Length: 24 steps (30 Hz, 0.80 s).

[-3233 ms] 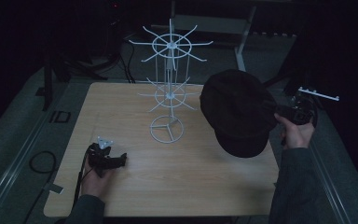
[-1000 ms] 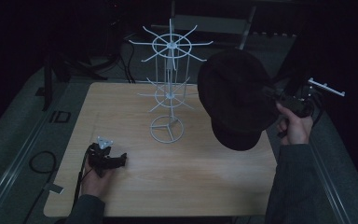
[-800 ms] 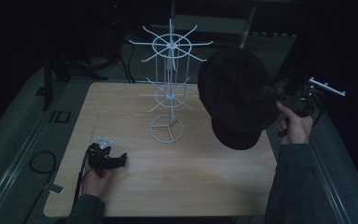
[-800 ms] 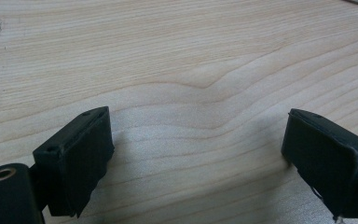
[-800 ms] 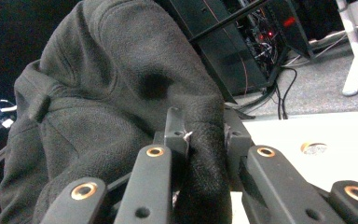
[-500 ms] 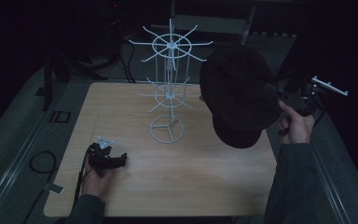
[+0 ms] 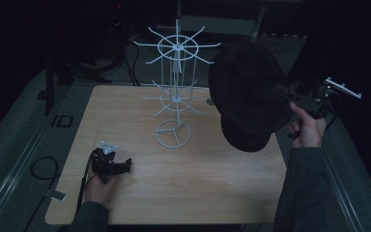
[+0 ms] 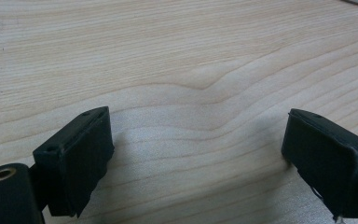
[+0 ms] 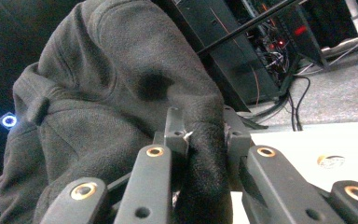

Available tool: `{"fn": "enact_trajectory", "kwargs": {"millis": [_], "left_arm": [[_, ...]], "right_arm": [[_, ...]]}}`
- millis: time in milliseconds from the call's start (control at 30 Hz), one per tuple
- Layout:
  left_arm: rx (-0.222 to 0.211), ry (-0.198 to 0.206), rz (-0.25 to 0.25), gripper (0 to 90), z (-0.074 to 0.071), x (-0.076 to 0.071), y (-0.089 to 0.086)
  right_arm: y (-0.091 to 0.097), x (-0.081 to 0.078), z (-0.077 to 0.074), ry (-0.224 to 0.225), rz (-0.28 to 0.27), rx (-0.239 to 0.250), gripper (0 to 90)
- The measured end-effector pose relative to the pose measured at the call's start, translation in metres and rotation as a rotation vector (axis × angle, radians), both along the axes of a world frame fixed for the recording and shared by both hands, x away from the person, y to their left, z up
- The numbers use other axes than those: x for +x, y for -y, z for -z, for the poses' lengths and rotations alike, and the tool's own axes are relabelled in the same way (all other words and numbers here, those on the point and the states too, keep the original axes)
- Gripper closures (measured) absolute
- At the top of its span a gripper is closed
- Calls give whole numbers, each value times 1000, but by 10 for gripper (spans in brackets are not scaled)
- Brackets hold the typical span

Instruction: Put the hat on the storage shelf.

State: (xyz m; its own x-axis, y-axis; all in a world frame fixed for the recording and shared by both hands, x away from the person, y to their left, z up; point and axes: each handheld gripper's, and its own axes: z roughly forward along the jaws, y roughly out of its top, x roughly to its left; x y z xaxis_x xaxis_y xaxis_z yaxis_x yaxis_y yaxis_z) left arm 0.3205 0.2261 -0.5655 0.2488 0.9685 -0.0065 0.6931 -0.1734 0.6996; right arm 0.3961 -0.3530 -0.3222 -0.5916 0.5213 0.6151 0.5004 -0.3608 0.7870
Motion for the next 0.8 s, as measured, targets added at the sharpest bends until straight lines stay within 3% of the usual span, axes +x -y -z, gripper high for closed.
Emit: {"fn": "enact_trajectory", "kwargs": {"millis": [333, 533, 800], "left_arm": [[1, 0, 0, 93, 0, 0, 0], [1, 0, 0, 93, 0, 0, 0], [3, -2, 2, 93, 0, 0, 0]], "right_arm": [[0, -1, -1, 3, -8, 28, 774], [3, -6, -6, 26, -22, 62, 775], [-8, -9, -16, 59, -64, 71, 774]]}}
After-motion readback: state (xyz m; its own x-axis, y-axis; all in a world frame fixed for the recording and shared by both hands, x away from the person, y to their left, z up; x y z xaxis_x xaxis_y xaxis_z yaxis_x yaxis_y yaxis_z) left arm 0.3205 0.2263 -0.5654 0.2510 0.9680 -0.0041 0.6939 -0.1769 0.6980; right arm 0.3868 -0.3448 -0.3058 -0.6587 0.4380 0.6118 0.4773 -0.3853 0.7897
